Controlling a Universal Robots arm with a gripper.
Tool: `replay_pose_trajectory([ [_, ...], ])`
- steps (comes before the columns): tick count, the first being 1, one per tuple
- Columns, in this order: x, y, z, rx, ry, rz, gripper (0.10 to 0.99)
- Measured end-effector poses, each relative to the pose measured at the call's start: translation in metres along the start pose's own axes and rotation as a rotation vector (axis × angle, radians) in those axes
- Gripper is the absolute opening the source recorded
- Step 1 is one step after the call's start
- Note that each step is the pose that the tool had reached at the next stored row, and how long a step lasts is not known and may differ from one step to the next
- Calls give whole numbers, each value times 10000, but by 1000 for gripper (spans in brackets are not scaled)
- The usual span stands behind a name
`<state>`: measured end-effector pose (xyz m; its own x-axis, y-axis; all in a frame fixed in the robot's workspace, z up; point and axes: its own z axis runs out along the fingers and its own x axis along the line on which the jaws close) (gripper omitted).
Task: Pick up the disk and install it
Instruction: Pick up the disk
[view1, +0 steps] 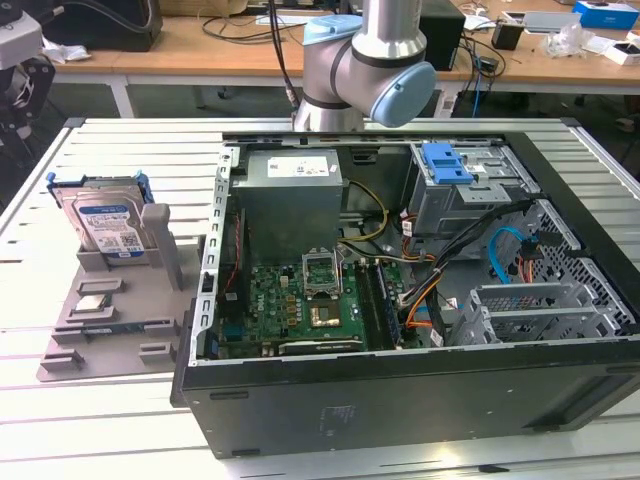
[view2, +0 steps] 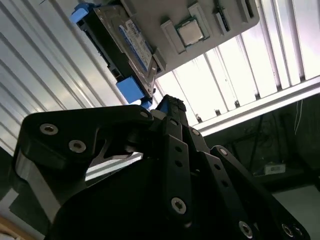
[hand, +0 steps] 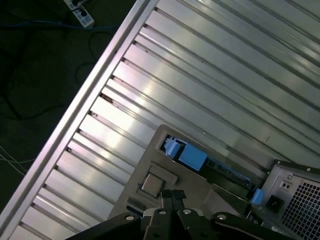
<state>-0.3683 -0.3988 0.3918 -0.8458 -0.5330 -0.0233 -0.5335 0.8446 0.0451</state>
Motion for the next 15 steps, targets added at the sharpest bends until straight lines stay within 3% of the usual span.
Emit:
replay_pose_trajectory([
  [15,0,0,0,-52,102,-2251,106],
])
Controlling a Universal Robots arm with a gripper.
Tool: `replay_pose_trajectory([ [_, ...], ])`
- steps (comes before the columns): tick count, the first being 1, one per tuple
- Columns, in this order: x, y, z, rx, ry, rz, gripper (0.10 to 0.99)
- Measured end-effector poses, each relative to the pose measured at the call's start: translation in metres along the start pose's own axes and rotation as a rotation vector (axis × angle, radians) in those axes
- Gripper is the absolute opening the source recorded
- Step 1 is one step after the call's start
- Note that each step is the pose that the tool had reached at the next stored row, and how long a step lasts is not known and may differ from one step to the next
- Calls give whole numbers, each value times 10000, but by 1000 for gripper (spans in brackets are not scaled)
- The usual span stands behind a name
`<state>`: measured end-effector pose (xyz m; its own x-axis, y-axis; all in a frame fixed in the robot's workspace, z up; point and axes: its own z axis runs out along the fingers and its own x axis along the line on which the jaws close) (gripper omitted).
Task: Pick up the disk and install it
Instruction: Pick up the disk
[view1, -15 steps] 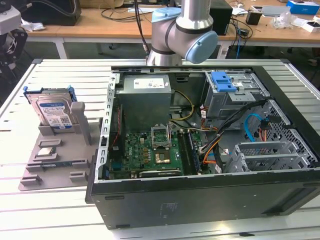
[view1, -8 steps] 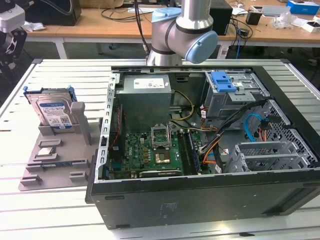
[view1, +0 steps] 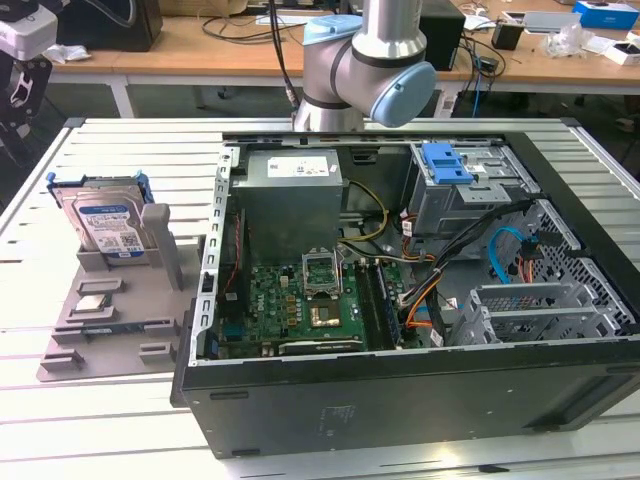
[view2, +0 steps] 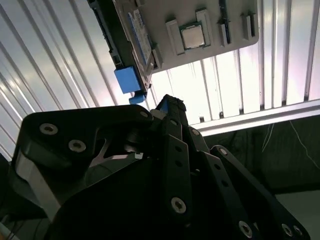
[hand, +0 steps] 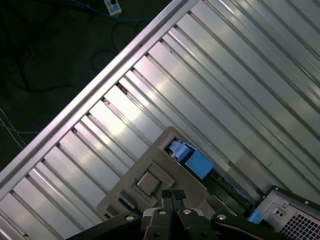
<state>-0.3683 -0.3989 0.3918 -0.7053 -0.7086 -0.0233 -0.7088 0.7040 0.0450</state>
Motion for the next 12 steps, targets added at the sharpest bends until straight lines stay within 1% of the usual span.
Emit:
replay_pose_trajectory([
  [7,0,0,0,-25,47,-1055,106],
  [10,0,0,0,-39,75,-1665,106],
  [12,0,0,0,-46,88,-1965,106],
])
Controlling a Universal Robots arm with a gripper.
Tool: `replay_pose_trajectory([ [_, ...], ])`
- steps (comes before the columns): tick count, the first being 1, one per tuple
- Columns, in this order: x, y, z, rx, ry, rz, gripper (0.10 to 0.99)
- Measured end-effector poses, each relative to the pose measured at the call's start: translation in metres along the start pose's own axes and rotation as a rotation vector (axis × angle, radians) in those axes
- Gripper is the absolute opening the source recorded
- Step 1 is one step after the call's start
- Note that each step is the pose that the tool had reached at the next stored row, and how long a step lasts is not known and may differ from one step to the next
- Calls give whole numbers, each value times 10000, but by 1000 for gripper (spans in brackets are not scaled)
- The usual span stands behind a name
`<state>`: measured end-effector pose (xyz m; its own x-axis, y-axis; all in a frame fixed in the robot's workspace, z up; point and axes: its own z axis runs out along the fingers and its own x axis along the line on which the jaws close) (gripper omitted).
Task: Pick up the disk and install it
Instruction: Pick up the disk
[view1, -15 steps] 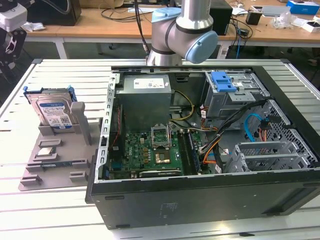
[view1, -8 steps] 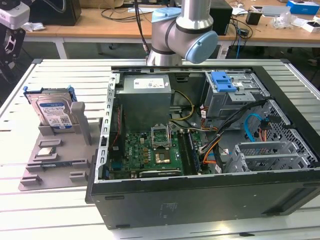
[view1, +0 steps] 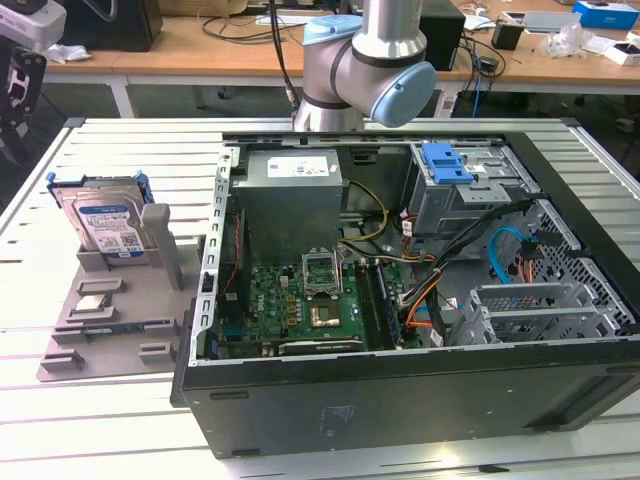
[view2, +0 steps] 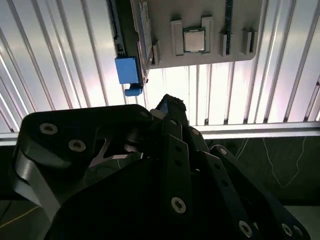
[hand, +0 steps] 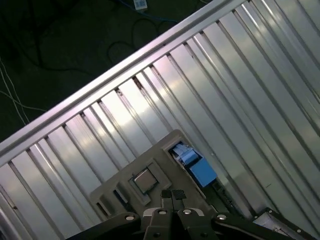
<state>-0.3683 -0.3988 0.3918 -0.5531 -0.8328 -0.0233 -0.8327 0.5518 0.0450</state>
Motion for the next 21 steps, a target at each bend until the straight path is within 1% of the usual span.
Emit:
replay_pose_trajectory([
  [3,0,0,0,-9,19,-414,106],
  [6,0,0,0,-23,45,-983,106],
  [13,0,0,0,-46,87,-1935,106],
  [17,0,0,0,-63,120,-2686,106],
  [21,0,0,0,-77,148,-3285,106],
])
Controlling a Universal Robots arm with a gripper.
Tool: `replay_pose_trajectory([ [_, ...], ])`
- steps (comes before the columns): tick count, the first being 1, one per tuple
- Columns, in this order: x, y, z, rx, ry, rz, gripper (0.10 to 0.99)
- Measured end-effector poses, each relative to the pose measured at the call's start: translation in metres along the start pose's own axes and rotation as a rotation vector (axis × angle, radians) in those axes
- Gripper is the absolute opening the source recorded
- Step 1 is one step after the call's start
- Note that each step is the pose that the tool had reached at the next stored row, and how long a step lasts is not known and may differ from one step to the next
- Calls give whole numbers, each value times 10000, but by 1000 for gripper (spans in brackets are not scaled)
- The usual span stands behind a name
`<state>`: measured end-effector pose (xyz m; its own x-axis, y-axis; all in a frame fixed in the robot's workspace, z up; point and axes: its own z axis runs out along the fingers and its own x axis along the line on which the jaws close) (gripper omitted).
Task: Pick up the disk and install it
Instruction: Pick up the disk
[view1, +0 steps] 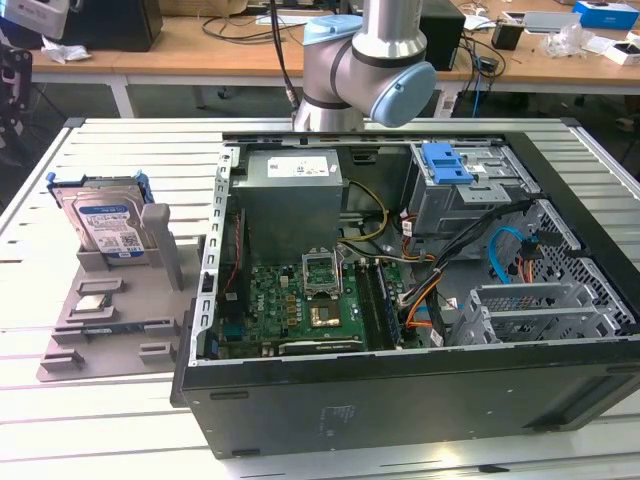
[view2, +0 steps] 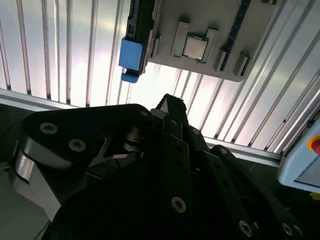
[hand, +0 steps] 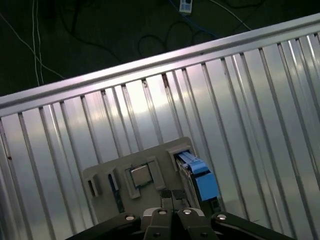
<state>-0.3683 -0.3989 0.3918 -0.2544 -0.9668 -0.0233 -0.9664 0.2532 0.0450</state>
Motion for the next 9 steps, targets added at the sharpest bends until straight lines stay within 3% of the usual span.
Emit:
replay_pose_trajectory([
  [9,0,0,0,-28,54,-1192,106],
])
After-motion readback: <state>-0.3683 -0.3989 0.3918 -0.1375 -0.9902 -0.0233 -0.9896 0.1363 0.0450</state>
